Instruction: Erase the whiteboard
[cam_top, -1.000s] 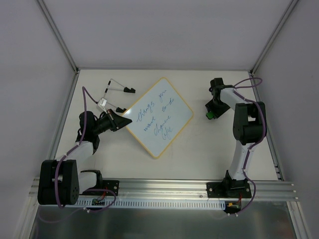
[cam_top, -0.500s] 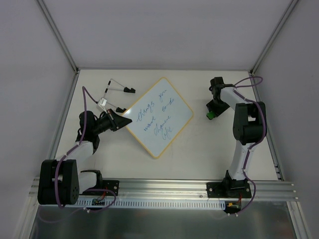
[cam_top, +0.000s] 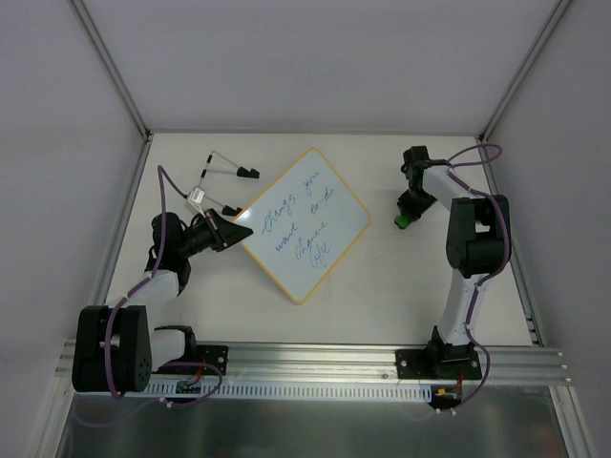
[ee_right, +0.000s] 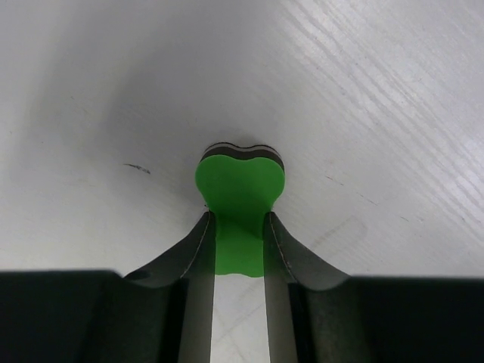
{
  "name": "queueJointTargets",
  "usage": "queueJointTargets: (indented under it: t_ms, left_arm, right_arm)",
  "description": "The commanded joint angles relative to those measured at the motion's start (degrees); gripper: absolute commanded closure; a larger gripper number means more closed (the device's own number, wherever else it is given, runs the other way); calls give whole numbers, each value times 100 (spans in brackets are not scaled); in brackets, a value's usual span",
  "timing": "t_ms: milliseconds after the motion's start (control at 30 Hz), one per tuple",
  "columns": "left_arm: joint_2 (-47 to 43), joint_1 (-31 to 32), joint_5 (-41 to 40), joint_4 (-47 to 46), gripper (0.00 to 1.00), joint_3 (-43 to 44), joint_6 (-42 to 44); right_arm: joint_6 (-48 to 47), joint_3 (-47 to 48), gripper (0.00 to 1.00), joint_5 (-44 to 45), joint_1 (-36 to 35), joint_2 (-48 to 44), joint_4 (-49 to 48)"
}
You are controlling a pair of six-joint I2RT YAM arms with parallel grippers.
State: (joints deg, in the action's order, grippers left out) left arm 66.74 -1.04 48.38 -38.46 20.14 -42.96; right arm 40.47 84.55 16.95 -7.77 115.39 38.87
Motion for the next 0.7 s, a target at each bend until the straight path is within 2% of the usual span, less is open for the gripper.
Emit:
queueJointTargets:
  t_ms: [0,67,133,167,267,367,567,667]
  left_arm:
    - [14,77,-22,-39,100,157,385]
    - [23,69,-22,-13,100,166,385]
    - [23,77,-30,66,100,192,394]
    - [23,77,-39,101,100,209,411]
    - [6,77,-57,224,100,245,464]
    - [-64,77,-118,365,100,262,552]
    - [-82,77,-180,576,100,324,797]
    - [-30,77,-250,655,100,350,1043]
  right_arm:
    - [-598,228,100,-139,-154,-236,60]
    - [-1082,228,100,-279,-277,-359,-316]
    - [-1923,167,100,-814,-497,-614,-678]
    - [-2207,115,100,-1042,-576,-710,-1184]
    - [-3034,-97,100,-1885,-1032,-1088,-1898]
    - [-3744,-202,100,-2046,-1586,-1282,-2461]
    - [-4433,114,100,-2819,-2386,-774,-2990]
    - [-4784,280,100,-2838,-2694,-528,-3052]
